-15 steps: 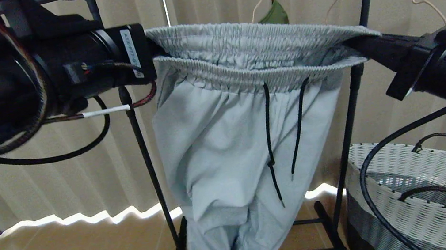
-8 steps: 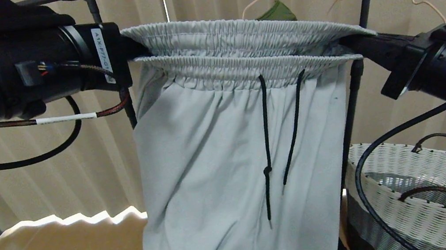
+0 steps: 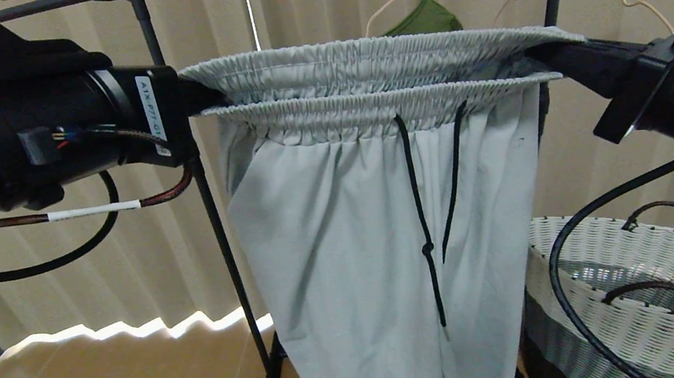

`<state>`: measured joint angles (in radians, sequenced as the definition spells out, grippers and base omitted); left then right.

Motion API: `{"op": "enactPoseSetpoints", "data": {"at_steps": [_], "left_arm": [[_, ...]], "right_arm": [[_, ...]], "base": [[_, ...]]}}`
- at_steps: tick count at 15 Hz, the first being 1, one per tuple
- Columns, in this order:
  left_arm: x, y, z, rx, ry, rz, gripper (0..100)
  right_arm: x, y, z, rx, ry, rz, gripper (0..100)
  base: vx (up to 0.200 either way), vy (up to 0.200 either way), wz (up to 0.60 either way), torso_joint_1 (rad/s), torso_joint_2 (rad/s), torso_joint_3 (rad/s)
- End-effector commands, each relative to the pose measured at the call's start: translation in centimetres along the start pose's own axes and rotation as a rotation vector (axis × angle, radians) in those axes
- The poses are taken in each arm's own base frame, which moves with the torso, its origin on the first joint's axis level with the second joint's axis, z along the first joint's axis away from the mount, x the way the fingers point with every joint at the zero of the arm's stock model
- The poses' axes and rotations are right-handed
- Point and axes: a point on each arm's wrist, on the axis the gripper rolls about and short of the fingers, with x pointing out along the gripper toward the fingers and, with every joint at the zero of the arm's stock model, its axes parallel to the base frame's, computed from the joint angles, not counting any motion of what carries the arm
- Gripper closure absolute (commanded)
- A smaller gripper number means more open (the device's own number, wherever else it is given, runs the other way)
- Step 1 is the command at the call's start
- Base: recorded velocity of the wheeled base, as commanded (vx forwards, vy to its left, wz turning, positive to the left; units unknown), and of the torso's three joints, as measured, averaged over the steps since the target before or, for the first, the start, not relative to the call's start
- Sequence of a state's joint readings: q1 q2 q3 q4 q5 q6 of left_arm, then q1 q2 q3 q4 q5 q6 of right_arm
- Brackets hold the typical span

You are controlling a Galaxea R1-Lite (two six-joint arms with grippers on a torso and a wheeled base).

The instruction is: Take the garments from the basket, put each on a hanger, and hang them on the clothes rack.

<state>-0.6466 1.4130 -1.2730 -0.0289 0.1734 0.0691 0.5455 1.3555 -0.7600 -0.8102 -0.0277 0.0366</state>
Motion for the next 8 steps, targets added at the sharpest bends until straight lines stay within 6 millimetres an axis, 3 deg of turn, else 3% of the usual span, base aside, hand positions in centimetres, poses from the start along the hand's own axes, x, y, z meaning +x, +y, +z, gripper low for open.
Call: {"op": "enactPoseSetpoints", "data": {"at_steps": [1, 5, 7, 8], "left_arm": [[-0.2, 0.0, -0.9, 0.003, 0.028, -0.001, 100], [0.0, -0.5, -1.3, -0.006, 0.015, -0.017, 100], [0.7, -1.2, -1.8, -0.017, -0.008, -0.034, 100], [2.6, -1.5, -1.8, -0.025, -0.046, -0.024, 100]], "right_arm": [[-0.1, 0.0, 0.1, 0.0, -0.005, 0.001, 100], [-0.5, -1.3, 0.3, -0.046, -0.008, -0.059, 100], [-2.2, -2.7, 1.0, -0.104, 0.018, -0.127, 100], [-4.6, -2.5, 1.6, -0.1, 0.064, -0.131, 100]], "base": [[0.0, 0.0, 0.0, 0.0, 0.0, 0.0], [0.0, 0.0, 0.0, 0.0, 0.0, 0.0], [0.0, 0.0, 0.0, 0.0, 0.0, 0.0], [0.0, 0.0, 0.0, 0.0, 0.0, 0.0]]}}
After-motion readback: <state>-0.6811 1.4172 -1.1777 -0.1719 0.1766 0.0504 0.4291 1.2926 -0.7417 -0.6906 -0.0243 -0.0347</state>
